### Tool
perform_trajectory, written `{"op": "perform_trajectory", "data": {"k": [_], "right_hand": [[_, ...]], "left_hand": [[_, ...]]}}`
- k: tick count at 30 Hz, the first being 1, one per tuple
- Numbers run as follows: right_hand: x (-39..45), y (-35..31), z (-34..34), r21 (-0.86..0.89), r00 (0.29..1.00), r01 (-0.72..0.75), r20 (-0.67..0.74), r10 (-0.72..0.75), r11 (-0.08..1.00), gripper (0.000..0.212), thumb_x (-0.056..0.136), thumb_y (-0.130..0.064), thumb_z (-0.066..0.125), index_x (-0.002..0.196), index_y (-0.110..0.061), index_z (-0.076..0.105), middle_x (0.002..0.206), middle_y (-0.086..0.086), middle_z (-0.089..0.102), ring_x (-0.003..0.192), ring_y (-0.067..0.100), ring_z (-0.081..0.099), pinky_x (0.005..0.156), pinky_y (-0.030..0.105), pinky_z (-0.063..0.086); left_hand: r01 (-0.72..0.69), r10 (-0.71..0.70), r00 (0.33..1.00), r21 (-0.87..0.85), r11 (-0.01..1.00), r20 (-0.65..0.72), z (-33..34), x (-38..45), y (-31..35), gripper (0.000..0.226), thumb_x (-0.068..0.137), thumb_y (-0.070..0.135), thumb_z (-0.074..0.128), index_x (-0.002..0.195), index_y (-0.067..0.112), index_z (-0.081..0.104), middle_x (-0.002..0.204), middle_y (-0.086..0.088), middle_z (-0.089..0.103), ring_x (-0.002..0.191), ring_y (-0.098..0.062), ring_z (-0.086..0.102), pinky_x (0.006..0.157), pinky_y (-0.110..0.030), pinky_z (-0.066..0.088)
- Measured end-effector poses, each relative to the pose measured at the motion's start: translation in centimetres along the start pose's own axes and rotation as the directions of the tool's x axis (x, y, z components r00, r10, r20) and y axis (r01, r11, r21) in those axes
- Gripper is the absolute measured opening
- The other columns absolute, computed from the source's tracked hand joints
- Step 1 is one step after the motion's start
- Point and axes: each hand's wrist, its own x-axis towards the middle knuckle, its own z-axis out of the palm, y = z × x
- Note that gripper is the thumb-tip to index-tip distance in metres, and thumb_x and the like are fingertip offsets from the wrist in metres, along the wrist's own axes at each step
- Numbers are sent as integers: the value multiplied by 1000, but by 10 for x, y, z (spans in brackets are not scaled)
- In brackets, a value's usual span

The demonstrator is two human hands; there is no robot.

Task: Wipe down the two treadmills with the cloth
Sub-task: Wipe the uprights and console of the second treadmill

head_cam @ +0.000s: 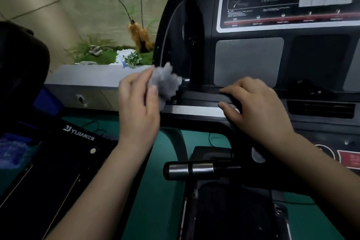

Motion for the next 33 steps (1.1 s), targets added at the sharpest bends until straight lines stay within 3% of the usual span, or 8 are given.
{"op": "perform_trajectory", "data": {"k": [2, 4, 8, 12, 14, 19, 28, 33], "right_hand": [[-2, 1, 1, 9, 1000, -13, -16, 13, 1000, 33, 87, -39, 61, 113, -20, 66, 94, 1, 59, 85, 26, 54, 75, 39, 46], [-3, 2, 1, 24, 1000, -15, -25, 16, 1000, 34, 87, -40, 59, 114, -20, 67, 94, 0, 59, 85, 25, 54, 75, 38, 46], [-3, 2, 2, 42, 999, -21, -25, 22, 999, 34, 87, -40, 59, 114, -21, 67, 93, -3, 59, 84, 21, 54, 74, 35, 45], [-1, 3, 1, 70, 999, -29, -16, 30, 997, 33, 86, -41, 61, 111, -21, 68, 90, -4, 58, 82, 20, 53, 73, 33, 45], [4, 5, -1, 91, 1000, -26, 12, 25, 995, 33, 83, -43, 63, 108, -22, 70, 88, -4, 58, 82, 21, 54, 72, 32, 46], [17, 12, -9, 99, 996, 9, 93, -18, 995, 37, 79, -52, 58, 101, -26, 70, 89, -5, 58, 86, 22, 57, 70, 36, 51], [14, 12, -8, 64, 996, 52, 72, -57, 997, 33, 81, -49, 58, 99, -23, 68, 92, -4, 58, 86, 22, 56, 67, 34, 49], [14, 13, -7, 58, 996, 60, 68, -63, 997, 31, 81, -48, 59, 97, -23, 68, 90, -5, 58, 84, 21, 56, 65, 32, 47]], "left_hand": [[-133, 112, 979, 123, 983, 171, 18, 16, -2, 42, 98, 27, 35, 133, 14, 55, 125, -7, 51, 119, -16, 44, 108, -30, 32], [-283, 191, 919, 239, 929, 345, 39, 14, -7, 43, 97, 32, 36, 128, 15, 59, 123, -12, 56, 118, -32, 47, 102, -46, 39], [-336, 169, 867, 299, 893, 470, 53, 37, -4, 52, 96, 43, 22, 124, 25, 62, 114, -5, 62, 110, -29, 52, 96, -44, 42], [-267, -42, 782, 396, 879, 622, 69, 73, 11, 47, 100, 45, 20, 127, 33, 57, 123, -7, 59, 114, -32, 51, 96, -40, 40], [-264, -60, 773, 406, 875, 632, 73, 69, 16, 46, 101, 44, 20, 127, 31, 56, 124, -9, 57, 113, -33, 51, 95, -40, 40], [-303, 122, 834, 263, 916, 539, 37, 35, 8, 50, 93, 42, 24, 119, 25, 63, 115, -3, 61, 107, -27, 53, 92, -40, 44], [-182, -114, 792, 410, 894, 600, 73, 67, 14, 37, 100, 36, 32, 127, 30, 57, 125, -6, 59, 115, -31, 51, 97, -41, 42], [-112, -21, 841, 211, 971, 540, 41, 44, 16, 22, 95, 21, 53, 111, 25, 67, 114, 2, 57, 110, -21, 45, 93, -30, 36]]}}
